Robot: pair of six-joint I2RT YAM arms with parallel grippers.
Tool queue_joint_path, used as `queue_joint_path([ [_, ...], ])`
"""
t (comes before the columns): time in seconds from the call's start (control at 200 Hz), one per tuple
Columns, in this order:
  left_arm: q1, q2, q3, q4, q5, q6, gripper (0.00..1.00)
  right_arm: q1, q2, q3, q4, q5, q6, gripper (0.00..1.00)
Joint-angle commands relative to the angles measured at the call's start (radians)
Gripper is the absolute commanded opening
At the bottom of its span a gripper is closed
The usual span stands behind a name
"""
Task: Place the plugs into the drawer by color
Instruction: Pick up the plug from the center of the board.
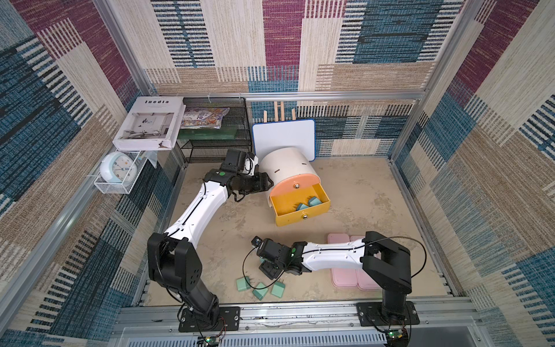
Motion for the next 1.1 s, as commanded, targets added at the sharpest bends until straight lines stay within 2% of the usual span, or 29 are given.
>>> queue_joint_path([
  [0.0,0.0,-0.003,0.003,-0.011,0.003,0.007,0.74,0.001,-0.048,0.004,-0.02,-0.045,0.033,0.74],
  [0.075,0.0,-0.003,0.003,-0.01,0.004,0.007,0.74,0.001,-0.059,0.007,-0.012,-0.058,0.065,0.75],
  [0.22,0.0,-0.004,0.001,-0.01,0.003,0.006,0.74,0.001,0.018,0.074,-0.057,-0.031,0.14,0.76],
  [0.406,0.0,-0.006,0.002,-0.01,0.007,0.007,0.74,0.001,0.07,0.097,-0.081,-0.029,0.163,0.77],
  [0.721,0.0,-0.011,0.0,-0.011,0.007,0.007,0.75,-0.008,0.09,0.098,-0.082,-0.016,0.184,0.49],
  [0.977,-0.001,-0.014,-0.001,-0.009,0.007,0.004,0.75,-0.01,0.076,0.109,-0.116,0.011,0.204,0.38],
  [1.097,-0.001,-0.017,-0.003,-0.005,0.004,0.004,0.74,-0.007,0.001,0.105,-0.128,0.019,0.204,0.36],
])
